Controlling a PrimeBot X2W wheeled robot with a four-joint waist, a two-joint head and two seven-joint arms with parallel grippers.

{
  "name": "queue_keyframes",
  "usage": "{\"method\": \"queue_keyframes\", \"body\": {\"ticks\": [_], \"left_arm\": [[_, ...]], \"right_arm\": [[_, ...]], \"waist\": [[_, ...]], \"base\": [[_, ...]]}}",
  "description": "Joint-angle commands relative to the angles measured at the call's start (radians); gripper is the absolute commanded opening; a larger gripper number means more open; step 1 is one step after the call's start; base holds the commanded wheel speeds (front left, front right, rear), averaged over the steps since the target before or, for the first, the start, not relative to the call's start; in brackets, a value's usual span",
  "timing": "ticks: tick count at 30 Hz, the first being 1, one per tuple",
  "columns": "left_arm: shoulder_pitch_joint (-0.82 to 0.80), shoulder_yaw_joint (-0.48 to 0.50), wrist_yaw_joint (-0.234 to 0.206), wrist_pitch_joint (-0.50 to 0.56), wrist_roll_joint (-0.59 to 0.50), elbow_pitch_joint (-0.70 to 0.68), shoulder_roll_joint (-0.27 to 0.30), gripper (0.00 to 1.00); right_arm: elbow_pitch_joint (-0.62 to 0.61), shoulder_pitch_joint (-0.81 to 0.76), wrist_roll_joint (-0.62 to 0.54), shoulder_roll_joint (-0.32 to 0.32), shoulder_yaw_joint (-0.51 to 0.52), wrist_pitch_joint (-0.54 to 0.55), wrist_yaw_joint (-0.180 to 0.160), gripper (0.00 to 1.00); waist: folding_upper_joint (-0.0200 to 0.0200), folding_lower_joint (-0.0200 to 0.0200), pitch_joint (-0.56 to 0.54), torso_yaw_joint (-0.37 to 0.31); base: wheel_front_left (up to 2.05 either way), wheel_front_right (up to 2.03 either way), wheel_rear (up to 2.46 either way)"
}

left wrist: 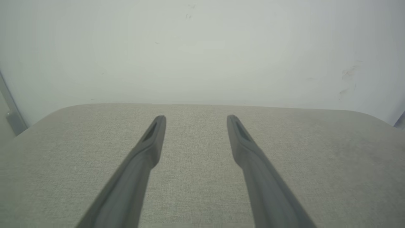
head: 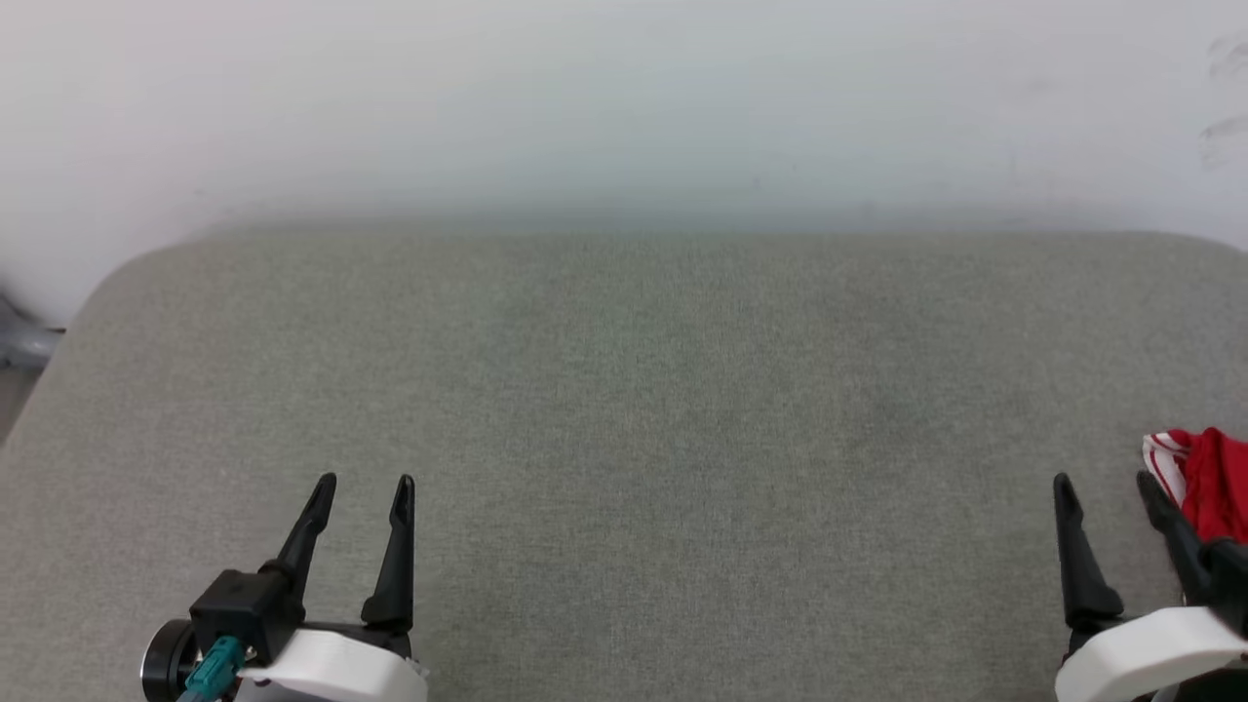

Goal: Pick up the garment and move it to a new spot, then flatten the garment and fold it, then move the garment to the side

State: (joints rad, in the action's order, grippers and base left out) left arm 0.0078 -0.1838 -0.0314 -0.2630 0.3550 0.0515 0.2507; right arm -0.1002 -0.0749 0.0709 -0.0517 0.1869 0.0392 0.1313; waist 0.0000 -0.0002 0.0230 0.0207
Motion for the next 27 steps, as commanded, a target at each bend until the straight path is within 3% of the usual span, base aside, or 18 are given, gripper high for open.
{"method": "queue_keyframes", "body": {"ticks": [1, 13, 27], "left_arm": [[0.016, 0.006, -0.004, -0.002, -0.004, 0.002, 0.003, 1.00], [0.050, 0.010, 0.002, -0.002, -0.022, 0.023, -0.007, 1.00], [0.031, 0.022, 0.023, -0.002, -0.028, 0.058, -0.016, 1.00]], "right_arm": [[-0.025, -0.027, 0.007, 0.001, -0.013, 0.006, -0.001, 1.00], [-0.146, -0.130, 0.053, 0.002, -0.068, 0.029, -0.001, 1.00], [-0.124, -0.121, 0.065, 0.002, -0.075, 0.021, -0.001, 1.00]], "waist": [[0.0000, 0.0002, -0.032, 0.003], [0.0000, 0.0002, -0.065, -0.006], [0.0000, 0.0002, -0.069, -0.005]], "base": [[0.00, 0.00, 0.00], [0.00, 0.00, 0.00], [0.00, 0.00, 0.00]]}}
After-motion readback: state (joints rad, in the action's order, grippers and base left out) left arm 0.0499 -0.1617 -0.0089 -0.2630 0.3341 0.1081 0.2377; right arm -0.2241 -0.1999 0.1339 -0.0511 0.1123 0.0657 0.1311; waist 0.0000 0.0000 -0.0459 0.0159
